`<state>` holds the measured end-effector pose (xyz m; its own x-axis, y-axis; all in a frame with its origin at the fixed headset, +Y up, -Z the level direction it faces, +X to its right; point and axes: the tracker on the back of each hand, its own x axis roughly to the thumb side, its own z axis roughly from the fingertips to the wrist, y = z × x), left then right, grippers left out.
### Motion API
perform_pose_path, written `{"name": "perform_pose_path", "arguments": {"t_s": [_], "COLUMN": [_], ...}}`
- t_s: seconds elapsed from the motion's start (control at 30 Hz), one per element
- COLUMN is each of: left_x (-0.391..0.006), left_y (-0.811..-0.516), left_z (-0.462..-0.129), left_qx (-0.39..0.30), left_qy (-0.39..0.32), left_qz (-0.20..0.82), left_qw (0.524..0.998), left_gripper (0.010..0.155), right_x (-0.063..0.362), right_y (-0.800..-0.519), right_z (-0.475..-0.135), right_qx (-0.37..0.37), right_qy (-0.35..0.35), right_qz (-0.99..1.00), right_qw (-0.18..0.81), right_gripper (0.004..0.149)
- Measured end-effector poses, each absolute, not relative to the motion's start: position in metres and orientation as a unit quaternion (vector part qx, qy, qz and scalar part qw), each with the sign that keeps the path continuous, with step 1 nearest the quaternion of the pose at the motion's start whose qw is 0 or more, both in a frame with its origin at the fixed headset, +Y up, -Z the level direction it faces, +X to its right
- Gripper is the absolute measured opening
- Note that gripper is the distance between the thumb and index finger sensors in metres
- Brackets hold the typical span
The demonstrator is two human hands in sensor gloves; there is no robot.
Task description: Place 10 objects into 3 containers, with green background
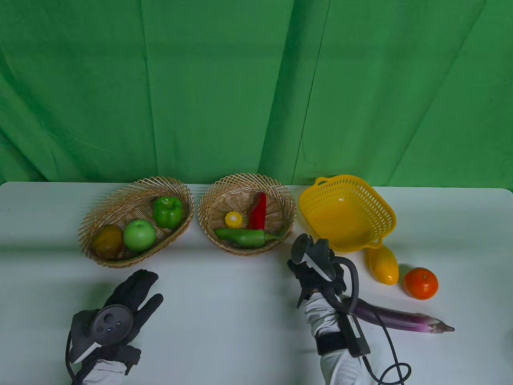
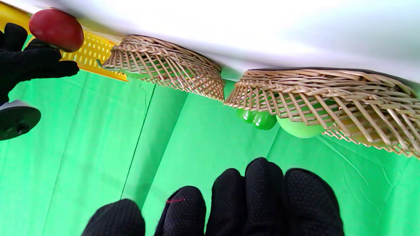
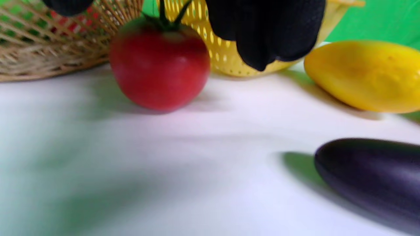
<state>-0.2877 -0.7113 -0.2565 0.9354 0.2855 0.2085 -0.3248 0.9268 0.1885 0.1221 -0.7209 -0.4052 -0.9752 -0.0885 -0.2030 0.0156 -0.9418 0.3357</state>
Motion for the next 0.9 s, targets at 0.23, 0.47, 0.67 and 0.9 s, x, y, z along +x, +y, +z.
{"name": "perform_pose_path", "arguments": {"t_s": [0.23, 0.47, 0.67, 0.9], "left_x": [-0.289, -0.288, -0.288, -0.288], "left_y": [-0.711, -0.712, -0.712, -0.712], "left_z": [-0.256, -0.257, -0.257, -0.257], "left_qx": [0.11, 0.105, 0.102, 0.102], "left_qy": [-0.086, -0.086, -0.084, -0.084], "left_qz": [0.158, 0.156, 0.156, 0.156], "left_qw": [0.978, 0.978, 0.979, 0.979], "left_gripper": [0.062, 0.062, 0.062, 0.062], "right_x": [0.119, 0.116, 0.117, 0.117], "right_y": [-0.737, -0.739, -0.741, -0.731], "right_z": [-0.412, -0.412, -0.414, -0.413], "right_qx": [0.119, 0.114, 0.114, 0.111], "right_qy": [-0.18, -0.17, -0.163, -0.168], "right_qz": [-0.975, -0.977, -0.979, -0.978], "right_qw": [0.053, 0.056, 0.053, 0.05], "right_gripper": [0.082, 0.083, 0.082, 0.081]}}
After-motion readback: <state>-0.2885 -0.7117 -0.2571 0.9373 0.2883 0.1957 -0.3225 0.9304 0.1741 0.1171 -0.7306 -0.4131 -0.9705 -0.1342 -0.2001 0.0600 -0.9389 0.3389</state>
